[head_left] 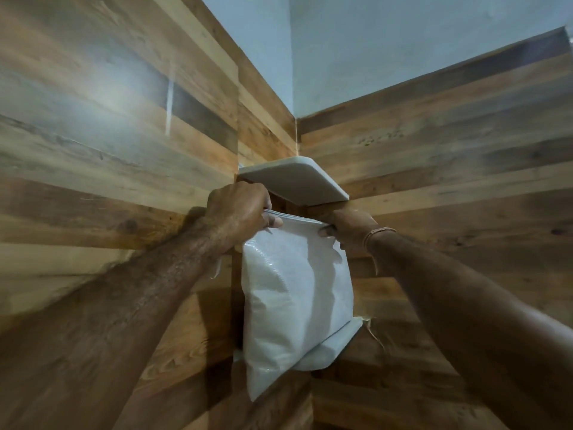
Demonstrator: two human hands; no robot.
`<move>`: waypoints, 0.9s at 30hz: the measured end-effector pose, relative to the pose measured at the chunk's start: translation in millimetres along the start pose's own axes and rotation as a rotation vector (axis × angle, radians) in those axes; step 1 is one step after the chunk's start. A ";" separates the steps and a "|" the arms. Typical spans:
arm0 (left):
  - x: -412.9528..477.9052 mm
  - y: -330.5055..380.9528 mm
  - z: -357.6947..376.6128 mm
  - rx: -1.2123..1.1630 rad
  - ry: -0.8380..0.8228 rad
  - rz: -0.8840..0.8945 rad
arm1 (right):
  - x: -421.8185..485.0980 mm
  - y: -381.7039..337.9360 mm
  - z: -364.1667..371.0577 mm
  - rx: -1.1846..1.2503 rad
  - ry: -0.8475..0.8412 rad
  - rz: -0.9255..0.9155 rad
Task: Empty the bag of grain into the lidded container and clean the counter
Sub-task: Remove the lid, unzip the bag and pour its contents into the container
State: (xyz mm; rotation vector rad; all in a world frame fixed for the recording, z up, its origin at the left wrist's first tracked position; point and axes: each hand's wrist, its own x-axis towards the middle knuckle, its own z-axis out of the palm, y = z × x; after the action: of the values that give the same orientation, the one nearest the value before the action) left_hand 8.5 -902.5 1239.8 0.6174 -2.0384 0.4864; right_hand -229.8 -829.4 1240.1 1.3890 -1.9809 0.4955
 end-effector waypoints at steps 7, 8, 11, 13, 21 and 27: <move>-10.0 18.7 -26.5 -0.024 0.111 0.099 | -69.3 28.4 -71.8 -0.285 0.192 -0.096; -12.2 26.5 -30.3 -0.022 0.120 0.112 | -83.6 35.3 -84.4 -0.300 0.203 -0.093; -21.6 63.9 -42.8 -0.005 0.140 0.164 | -127.6 61.1 -117.5 -0.333 0.187 -0.070; -32.6 97.8 -50.6 -0.064 0.096 0.188 | -162.5 82.7 -136.6 -0.361 0.158 -0.059; -165.3 274.5 -61.6 -0.186 -0.063 0.243 | -367.4 184.3 -178.3 -0.379 0.010 -0.059; -304.3 408.4 -53.3 -0.291 -0.212 0.303 | -565.7 244.7 -164.3 -0.186 -0.211 0.030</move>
State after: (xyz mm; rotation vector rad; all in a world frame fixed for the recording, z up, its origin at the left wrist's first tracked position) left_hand -63.1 -476.5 964.7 0.1900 -2.3639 0.2968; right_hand -284.5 -251.3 976.1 1.3412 -2.1572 0.1771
